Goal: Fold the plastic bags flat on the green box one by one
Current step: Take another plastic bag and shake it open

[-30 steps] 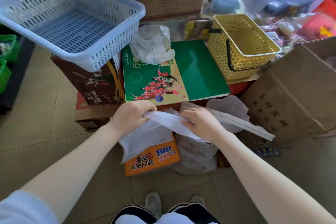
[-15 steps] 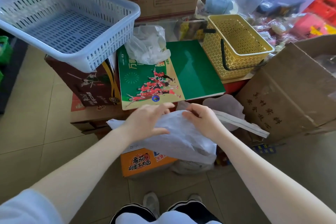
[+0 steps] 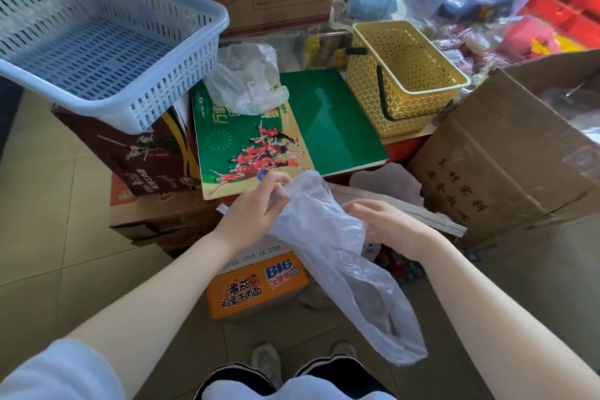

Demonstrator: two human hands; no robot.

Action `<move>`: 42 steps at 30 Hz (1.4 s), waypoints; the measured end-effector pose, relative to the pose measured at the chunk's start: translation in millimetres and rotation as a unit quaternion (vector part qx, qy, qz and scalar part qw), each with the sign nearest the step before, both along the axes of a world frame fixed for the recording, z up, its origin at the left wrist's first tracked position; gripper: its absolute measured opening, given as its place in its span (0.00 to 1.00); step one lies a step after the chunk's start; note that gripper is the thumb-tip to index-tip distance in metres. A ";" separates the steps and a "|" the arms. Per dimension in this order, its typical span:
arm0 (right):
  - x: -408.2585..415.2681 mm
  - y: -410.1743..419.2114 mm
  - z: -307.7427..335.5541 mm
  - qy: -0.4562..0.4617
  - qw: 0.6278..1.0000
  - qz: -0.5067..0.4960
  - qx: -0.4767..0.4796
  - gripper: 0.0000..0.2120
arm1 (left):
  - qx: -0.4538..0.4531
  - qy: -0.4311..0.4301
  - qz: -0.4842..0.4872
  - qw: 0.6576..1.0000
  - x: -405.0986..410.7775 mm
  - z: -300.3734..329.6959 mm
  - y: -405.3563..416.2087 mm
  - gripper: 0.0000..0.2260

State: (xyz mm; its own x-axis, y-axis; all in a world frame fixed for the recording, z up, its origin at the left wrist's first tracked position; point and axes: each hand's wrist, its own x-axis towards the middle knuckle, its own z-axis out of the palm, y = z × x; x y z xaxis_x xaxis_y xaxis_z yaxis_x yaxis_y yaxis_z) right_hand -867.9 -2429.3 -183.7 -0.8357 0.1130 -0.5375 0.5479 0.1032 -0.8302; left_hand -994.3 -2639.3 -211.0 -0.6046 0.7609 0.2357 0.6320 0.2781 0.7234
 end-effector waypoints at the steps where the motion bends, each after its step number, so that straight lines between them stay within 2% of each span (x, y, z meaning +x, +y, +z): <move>1: 4.5 1.0 -2.3 -0.002 0.999 -0.007 -0.046 0.22 | 0.001 -0.003 0.003 1.000 -1.2 1.4 -1.0 0.11; 3: 8.0 -3.3 -3.6 0.012 0.993 -0.020 -0.113 0.27 | 0.000 0.002 0.009 1.000 -2.2 2.4 -1.0 0.10; 6: 3.9 -12.4 1.3 0.066 0.973 -0.003 -0.223 0.40 | -0.007 0.046 0.026 0.999 -1.4 1.4 -0.6 0.10; 8: 0.3 -15.4 7.3 0.106 0.962 0.013 -0.252 0.41 | -0.012 0.082 0.037 0.996 -2.8 0.8 -2.3 0.08; 10: -1.9 -16.3 15.3 0.122 0.964 0.021 -0.237 0.36 | -0.023 0.096 0.051 0.994 -6.1 0.5 -4.7 0.05; 12: -4.6 -17.5 19.1 0.118 0.983 0.034 -0.136 0.26 | -0.026 0.110 0.065 0.991 -9.8 -0.1 -7.1 0.03; 14: -9.8 -13.0 15.0 0.102 0.994 0.037 0.025 0.18 | -0.024 0.102 0.071 0.992 -13.9 0.0 -11.0 0.01; 17: -14.2 3.3 6.5 0.073 0.979 0.047 0.183 0.08 | -0.036 0.053 0.023 0.998 -22.0 -1.3 -23.6 0.14; 20: -13.4 18.5 6.4 0.048 0.925 0.122 0.358 0.09 | -0.052 0.069 -0.047 0.995 -28.1 -6.0 -37.4 0.24; 22: -13.7 19.1 6.8 0.060 0.885 0.159 0.432 0.11 | -0.067 0.119 -0.065 0.989 -28.0 -11.1 -40.0 0.23; 25: -17.1 16.4 0.5 0.102 0.858 0.123 0.488 0.18 | -0.055 0.146 -0.055 0.986 -25.4 -15.1 -37.9 0.18; 29: -19.4 20.9 -6.6 0.143 0.890 0.012 0.433 0.12 | -0.059 0.032 -0.052 0.996 -26.2 -13.9 -46.3 0.11; 31: -18.6 22.4 -9.2 0.153 0.908 -0.076 0.382 0.09 | -0.102 0.007 -0.042 0.994 -27.6 -16.1 -52.6 0.09; 33: -17.7 24.2 -9.6 0.153 0.918 -0.152 0.332 0.08 | -0.124 0.000 -0.015 0.992 -28.9 -18.8 -58.2 0.12; 35: -16.3 25.5 -10.1 0.153 0.914 -0.167 0.336 0.08 | -0.123 0.008 0.008 0.992 -29.4 -21.6 -63.1 0.12; 38: -18.4 15.2 -11.7 0.157 0.905 -0.111 0.380 0.05 | -0.096 0.050 0.000 0.994 -26.0 -20.1 -62.9 0.13; 40: -23.7 2.0 -15.3 0.156 0.915 -0.068 0.367 0.17 | -0.065 0.069 -0.009 0.995 -23.4 -15.3 -57.3 0.14; 42: -31.7 -8.3 -16.7 0.143 0.942 -0.098 0.286 0.26 | -0.038 0.086 -0.017 0.995 -22.3 -11.5 -52.0 0.14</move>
